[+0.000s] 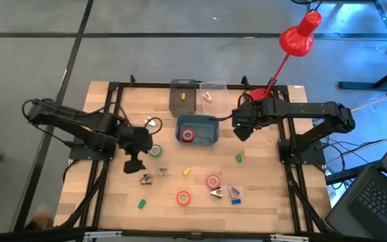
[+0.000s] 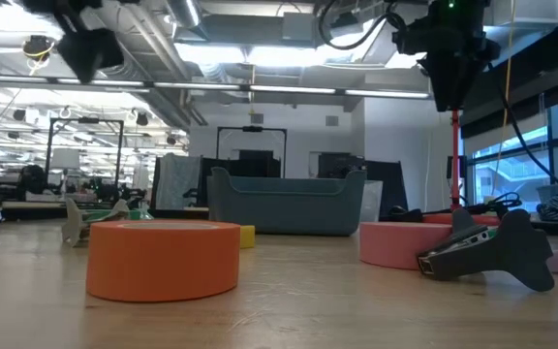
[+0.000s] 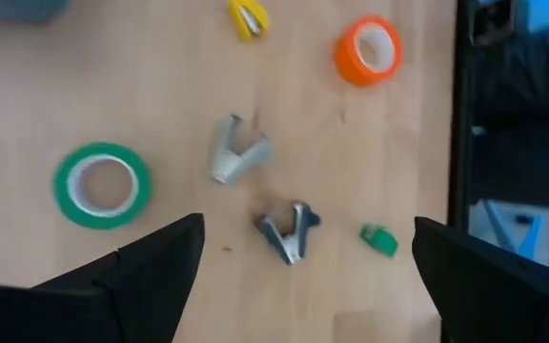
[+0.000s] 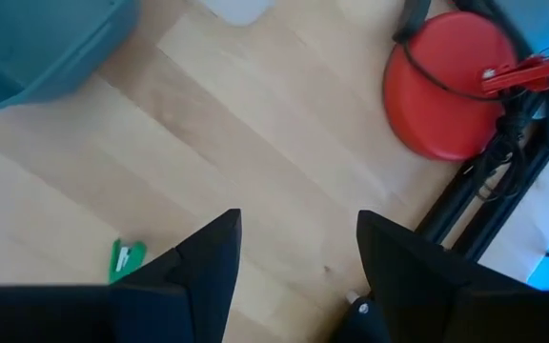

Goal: Pick and place Stapler, Stapler remover, tape
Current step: Put the green tape into the blue bin

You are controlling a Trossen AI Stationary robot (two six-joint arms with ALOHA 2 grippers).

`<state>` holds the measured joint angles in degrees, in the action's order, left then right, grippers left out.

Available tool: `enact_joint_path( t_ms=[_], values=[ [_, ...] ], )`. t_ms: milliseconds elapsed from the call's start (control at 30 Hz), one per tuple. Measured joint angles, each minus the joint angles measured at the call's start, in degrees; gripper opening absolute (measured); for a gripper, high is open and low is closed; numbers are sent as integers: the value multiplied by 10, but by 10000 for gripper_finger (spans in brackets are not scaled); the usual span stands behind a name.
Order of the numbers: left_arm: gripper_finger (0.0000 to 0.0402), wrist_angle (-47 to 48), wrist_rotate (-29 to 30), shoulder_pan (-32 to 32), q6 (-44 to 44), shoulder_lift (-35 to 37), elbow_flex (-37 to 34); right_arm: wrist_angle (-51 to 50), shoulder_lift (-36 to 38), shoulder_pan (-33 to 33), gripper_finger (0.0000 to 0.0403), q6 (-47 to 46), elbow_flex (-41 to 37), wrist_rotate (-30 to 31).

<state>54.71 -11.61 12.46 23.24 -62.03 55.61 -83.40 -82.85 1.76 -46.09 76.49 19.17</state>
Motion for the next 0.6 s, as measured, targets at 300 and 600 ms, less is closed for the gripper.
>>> enact_joint_path(
  t_ms=[300,600],
  values=[
    [363,-7,86,60,-53,-14,0,32,0,-28,213,-20,0,-104],
    [363,-5,167,74,-115,-61,0,138,0,-144,213,-93,0,-106]
  ],
)
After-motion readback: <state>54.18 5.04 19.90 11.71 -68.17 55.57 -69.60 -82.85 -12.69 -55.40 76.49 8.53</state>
